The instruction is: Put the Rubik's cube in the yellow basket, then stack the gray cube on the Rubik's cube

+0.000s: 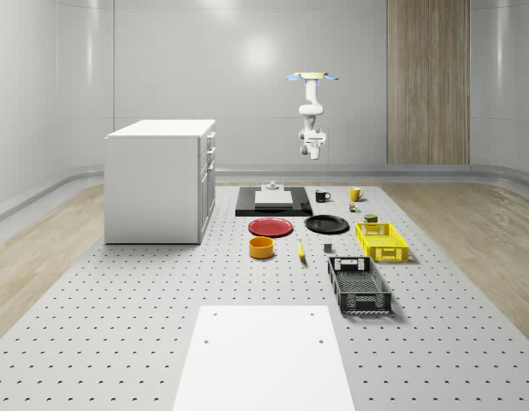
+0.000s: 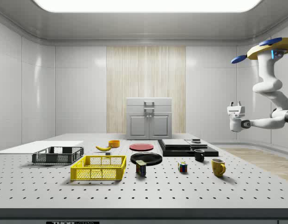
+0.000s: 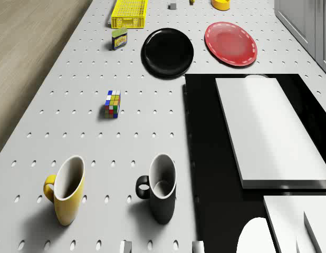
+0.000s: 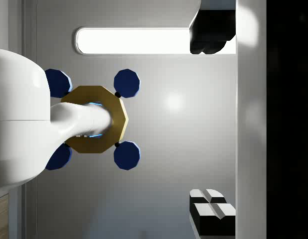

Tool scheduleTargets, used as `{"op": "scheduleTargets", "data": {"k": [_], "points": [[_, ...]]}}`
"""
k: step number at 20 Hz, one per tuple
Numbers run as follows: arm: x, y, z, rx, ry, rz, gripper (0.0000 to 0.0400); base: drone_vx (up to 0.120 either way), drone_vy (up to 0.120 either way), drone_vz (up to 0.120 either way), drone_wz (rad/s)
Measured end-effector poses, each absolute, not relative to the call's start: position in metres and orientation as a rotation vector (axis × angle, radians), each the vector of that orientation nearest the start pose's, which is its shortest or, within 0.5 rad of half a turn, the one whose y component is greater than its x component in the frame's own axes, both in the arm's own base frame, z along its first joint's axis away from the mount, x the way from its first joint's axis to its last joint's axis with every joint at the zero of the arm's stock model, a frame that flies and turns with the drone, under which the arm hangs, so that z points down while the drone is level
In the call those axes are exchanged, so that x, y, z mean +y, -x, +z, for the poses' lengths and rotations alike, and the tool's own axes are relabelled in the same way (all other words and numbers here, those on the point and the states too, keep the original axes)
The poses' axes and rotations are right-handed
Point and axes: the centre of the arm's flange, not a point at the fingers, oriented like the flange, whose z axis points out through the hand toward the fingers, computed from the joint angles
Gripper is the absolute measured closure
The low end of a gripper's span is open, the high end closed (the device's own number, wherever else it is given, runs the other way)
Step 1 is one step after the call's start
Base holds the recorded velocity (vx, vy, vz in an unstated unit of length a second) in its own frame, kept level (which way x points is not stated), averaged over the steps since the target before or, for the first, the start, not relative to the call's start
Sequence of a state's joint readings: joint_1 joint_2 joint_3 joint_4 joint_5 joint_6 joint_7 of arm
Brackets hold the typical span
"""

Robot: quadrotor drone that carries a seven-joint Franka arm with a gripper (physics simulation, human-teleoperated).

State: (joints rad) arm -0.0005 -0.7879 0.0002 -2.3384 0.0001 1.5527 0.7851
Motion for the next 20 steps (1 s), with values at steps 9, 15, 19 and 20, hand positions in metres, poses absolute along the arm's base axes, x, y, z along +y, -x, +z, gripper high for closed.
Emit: {"op": "scheduleTargets", "data": {"k": [9, 15, 19, 20], "points": [[0.0, -0.302, 0.659, 1.201, 2.899, -0.013, 0.0, 0.044, 0.053, 0.0, 0.0], [0.0, -0.304, 0.681, 1.2, 2.897, -0.02, 0.0, 0.12, 0.12, 0.0, 0.0], [0.0, -0.304, 0.687, 1.2, 2.896, -0.025, 0.0, 0.12, 0.12, 0.0, 0.0], [0.0, -0.304, 0.688, 1.2, 2.896, -0.026, 0.0, 0.12, 0.12, 0.0, 0.0]]}}
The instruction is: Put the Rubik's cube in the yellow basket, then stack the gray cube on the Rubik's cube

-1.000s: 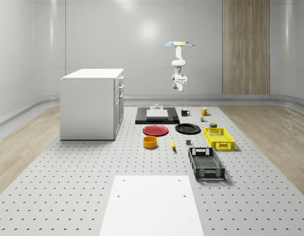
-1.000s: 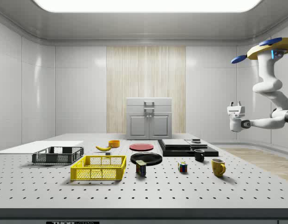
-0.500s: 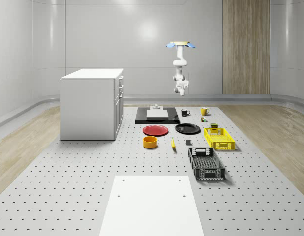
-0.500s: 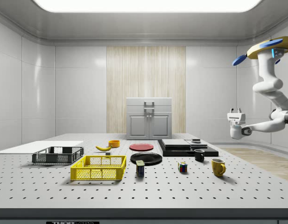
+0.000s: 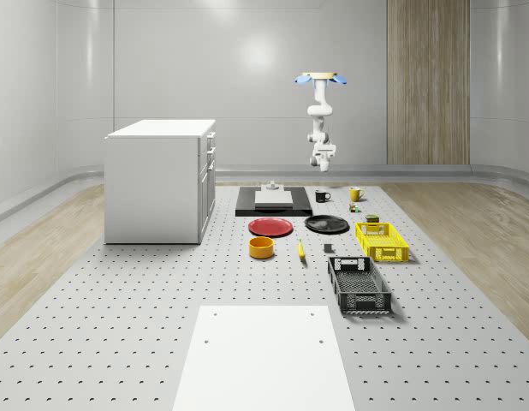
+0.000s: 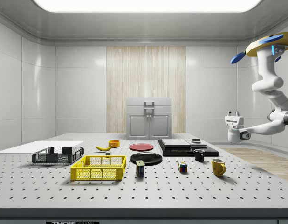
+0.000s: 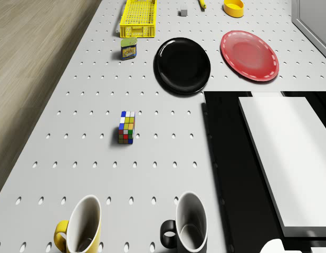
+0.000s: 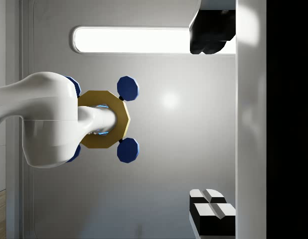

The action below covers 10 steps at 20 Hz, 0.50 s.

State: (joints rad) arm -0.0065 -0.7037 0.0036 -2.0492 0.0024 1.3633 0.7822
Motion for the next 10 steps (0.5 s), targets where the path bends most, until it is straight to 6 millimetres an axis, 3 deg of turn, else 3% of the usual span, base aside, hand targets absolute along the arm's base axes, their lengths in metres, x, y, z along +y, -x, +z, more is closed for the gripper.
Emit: {"op": "scheduleTargets", "data": {"k": [10], "points": [[0.0001, -0.3038, 0.6911, 1.199, 2.894, -0.037, 0.0, 0.12, 0.12, 0.0, 0.0]]}}
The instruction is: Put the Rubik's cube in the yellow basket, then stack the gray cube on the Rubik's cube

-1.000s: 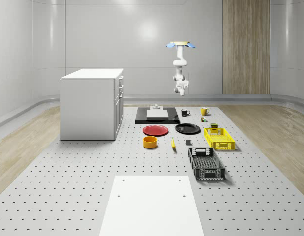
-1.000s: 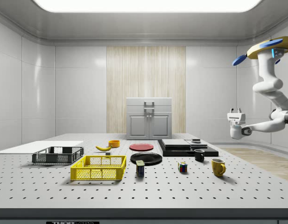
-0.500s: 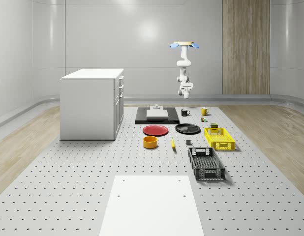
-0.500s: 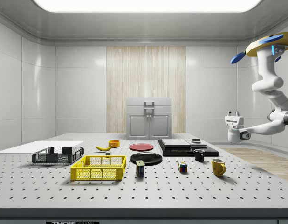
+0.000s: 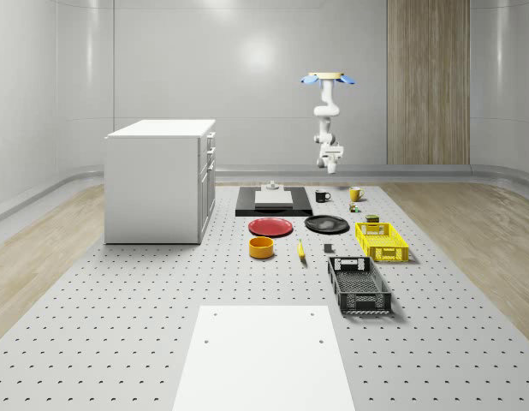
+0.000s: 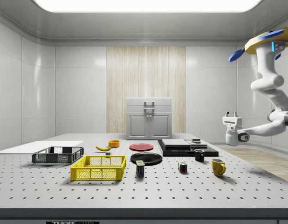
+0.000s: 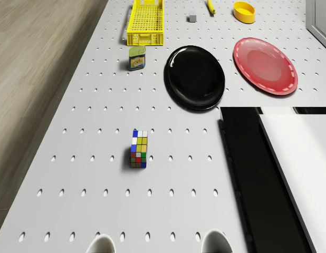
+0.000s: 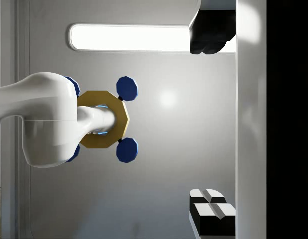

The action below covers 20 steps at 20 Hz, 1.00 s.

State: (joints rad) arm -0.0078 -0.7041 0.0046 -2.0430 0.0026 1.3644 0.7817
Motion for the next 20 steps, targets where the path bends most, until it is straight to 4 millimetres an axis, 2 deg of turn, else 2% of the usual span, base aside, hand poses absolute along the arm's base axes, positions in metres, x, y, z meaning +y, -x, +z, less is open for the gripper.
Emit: {"op": "scheduleTargets", "data": {"k": [14, 20], "points": [[0.0006, -0.3027, 0.6913, 1.199, 2.894, -0.056, 0.0, 0.12, 0.12, 0.0, 0.0], [0.0017, -0.3023, 0.6913, 1.202, 2.902, -0.069, 0.0, 0.12, 0.013, 0.0, 0.0]]}}
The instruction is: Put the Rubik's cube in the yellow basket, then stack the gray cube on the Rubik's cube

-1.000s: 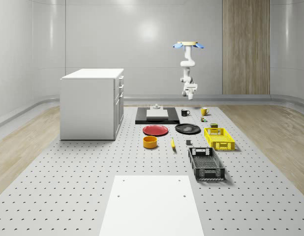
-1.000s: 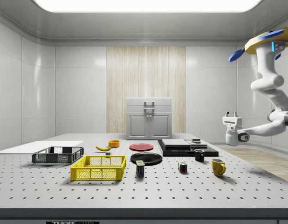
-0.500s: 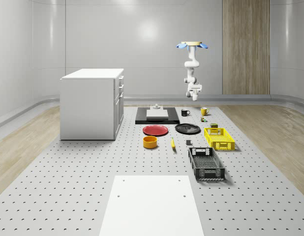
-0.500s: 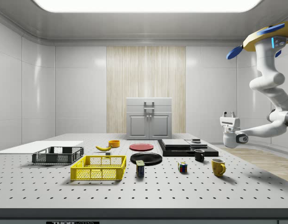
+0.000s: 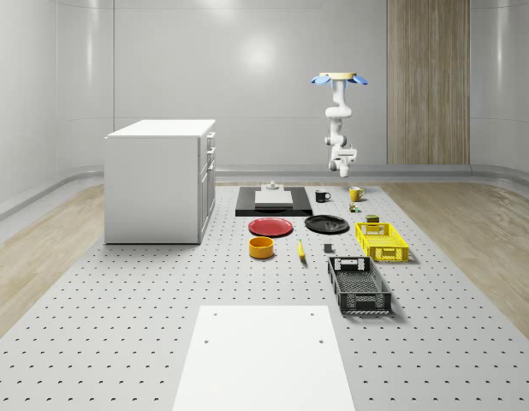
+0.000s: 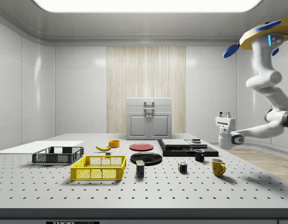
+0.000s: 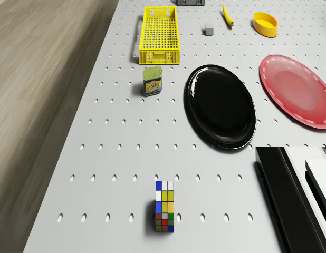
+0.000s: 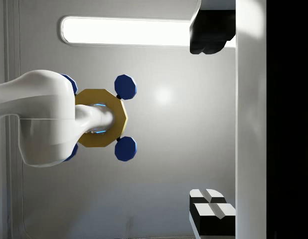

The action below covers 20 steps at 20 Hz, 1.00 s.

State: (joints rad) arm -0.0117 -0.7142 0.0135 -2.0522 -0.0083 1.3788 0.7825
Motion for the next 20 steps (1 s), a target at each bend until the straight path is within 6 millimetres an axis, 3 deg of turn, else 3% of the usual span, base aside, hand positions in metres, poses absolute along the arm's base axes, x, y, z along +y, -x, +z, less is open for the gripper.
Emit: {"op": "scheduleTargets", "data": {"k": [12, 17, 20], "points": [[0.013, -0.301, 0.69, 1.241, 2.992, -0.155, 0.0, 0.12, 0.0, 0.0, 0.0], [0.029, -0.301, 0.687, 1.299, 3.129, -0.28, 0.0, 0.12, 0.0, 0.0, 0.0], [0.047, -0.301, 0.679, 1.363, 3.278, -0.433, 0.0, 0.12, 0.0, -0.12, 0.0]]}}
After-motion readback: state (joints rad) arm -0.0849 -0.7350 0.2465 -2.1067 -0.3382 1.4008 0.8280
